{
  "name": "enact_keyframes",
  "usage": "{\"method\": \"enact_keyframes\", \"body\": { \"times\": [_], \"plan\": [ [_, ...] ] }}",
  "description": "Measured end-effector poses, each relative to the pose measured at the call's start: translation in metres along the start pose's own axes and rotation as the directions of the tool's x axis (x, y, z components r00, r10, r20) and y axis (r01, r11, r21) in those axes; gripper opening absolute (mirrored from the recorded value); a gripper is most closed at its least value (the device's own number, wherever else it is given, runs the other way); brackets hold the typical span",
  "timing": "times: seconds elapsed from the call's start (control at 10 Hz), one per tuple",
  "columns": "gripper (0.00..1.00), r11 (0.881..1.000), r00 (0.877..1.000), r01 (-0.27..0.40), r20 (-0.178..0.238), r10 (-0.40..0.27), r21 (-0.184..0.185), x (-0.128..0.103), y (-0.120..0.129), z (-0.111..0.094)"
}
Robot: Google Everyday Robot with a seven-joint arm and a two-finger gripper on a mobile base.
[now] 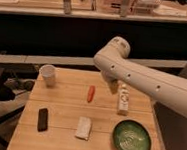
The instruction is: Pick up the ceramic cup
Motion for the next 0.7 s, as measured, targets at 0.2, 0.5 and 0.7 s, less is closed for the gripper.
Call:
{"method": "enact_keyframes", "body": {
  "times": [0.2, 0.5, 0.7],
  "plan": [
    [0.80, 0.998, 0.999, 0.054, 0.002, -0.054, 0.028, -0.021, -0.020, -0.001],
    [0.80, 0.994, 0.996, 0.095, 0.001, -0.095, 0.050, -0.027, -0.031, -0.001],
    [0.80, 0.987, 0.990, 0.139, 0.003, -0.139, 0.076, -0.051, -0.050, -0.004]
  ]
}}
